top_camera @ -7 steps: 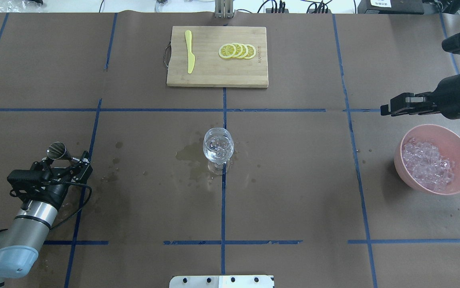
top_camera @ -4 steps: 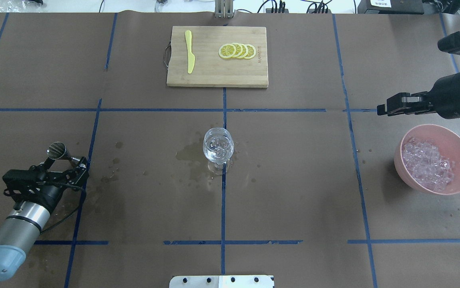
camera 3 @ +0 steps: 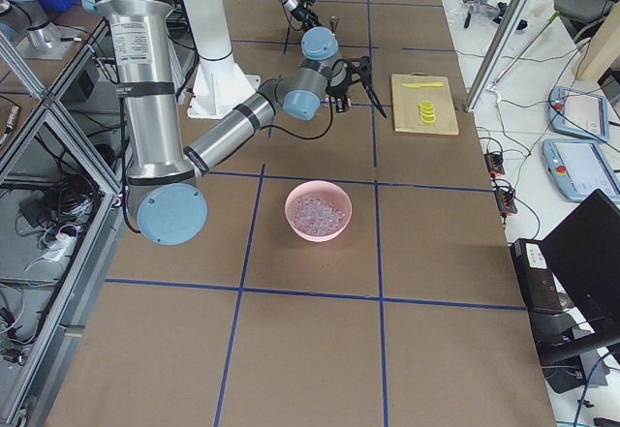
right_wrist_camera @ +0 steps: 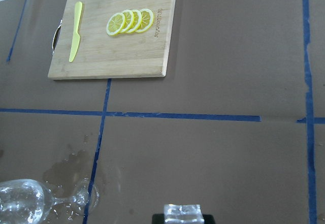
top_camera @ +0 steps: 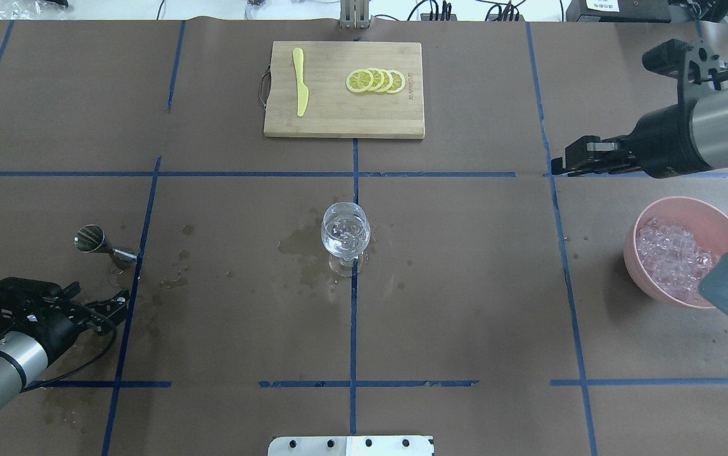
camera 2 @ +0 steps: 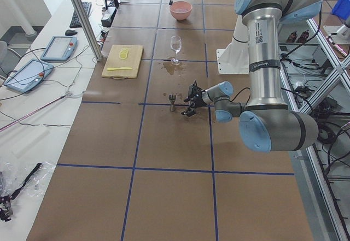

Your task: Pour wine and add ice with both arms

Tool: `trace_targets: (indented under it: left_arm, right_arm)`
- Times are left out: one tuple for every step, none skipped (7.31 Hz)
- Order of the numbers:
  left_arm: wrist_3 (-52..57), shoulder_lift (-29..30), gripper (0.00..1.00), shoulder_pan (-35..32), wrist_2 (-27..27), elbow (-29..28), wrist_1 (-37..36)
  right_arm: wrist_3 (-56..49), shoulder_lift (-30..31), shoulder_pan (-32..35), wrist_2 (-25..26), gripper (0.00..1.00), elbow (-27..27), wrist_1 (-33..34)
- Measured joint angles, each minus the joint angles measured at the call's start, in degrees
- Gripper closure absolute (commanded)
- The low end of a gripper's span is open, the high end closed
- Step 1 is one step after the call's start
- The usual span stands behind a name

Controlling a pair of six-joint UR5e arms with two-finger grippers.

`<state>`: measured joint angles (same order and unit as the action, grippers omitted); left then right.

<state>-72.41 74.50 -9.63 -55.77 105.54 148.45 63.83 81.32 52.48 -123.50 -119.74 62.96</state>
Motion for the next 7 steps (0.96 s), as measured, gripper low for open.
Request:
trace_targets:
  left_arm:
    - [-0.1, -2.5, 0.00, 0.1, -2.6, 2.5, -0.3]
    - [-0.1, -4.5, 0.00, 0.1, -4.9, 4.8, -0.4]
    - [-0.1, -6.0, 0.00, 0.1, -7.6, 6.7, -0.7]
    - [-0.2, -7.7, 0.00, 0.1, -10.9, 8.7, -1.0]
    - [-0.2, -9.6, 0.00, 0.1, -14.8, 11.0, -1.5]
    - [-0.2, -11.3, 0.00, 0.1, -18.8, 14.3, -4.1]
    - [-0.5, -12.2, 0.00, 0.1, -22.3, 18.6, -9.3]
  right_arm:
    - [0.3, -2.3, -0.3, 0.0, 1.00, 1.1, 0.7]
    - [0.4, -4.6, -0.5, 0.0, 1.00, 1.7, 2.3]
    - [0.5, -6.7, -1.1, 0.1, 1.00, 1.9, 4.2]
    - [0.5, -8.9, -1.9, 0.2, 1.00, 2.0, 6.0]
    - [0.6, -11.2, -3.2, 0.6, 1.00, 2.0, 7.9]
    - [1.2, -13.5, -4.9, 1.6, 1.00, 2.0, 9.8]
    - [3.1, -15.6, -7.4, 3.3, 1.00, 2.1, 11.1]
